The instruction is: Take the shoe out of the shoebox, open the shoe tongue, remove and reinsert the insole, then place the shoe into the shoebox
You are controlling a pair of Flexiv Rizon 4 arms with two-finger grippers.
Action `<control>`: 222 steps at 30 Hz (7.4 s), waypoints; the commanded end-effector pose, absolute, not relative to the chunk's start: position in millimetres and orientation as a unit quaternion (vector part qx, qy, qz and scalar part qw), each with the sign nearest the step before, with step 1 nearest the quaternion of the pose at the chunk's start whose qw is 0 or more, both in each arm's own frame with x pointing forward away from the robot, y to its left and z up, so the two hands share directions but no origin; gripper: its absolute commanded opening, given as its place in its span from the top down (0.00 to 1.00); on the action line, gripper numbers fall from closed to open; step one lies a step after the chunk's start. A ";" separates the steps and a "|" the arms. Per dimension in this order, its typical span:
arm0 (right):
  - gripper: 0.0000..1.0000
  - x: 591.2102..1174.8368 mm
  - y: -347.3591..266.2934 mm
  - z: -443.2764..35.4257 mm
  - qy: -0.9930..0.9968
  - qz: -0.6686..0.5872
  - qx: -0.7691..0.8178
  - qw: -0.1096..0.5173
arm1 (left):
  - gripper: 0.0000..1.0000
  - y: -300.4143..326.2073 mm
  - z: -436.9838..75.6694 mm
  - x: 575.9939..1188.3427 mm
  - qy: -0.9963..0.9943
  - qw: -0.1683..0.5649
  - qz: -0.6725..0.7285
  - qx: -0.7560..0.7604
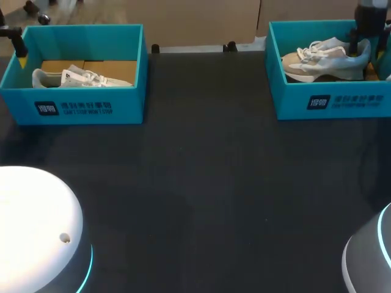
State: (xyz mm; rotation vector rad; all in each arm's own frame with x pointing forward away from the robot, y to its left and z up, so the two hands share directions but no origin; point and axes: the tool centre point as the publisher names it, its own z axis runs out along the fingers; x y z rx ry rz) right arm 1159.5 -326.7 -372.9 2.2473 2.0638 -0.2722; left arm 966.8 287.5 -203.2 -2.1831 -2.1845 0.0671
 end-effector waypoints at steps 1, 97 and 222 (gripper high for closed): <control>0.28 1168.3 -329.8 -381.1 0.671 -0.094 0.736 0.023 | 0.00 287.6 -203.1 966.6 -0.707 0.027 0.021 -0.707; 1.00 1017.5 -177.9 -96.6 0.634 -0.143 0.747 0.141 | 0.00 287.6 -203.1 966.6 -0.707 0.027 0.021 -0.707; 1.00 647.4 110.1 -226.5 0.601 -0.061 0.787 0.126 | 0.00 287.6 -203.1 966.6 -0.707 0.027 0.021 -0.707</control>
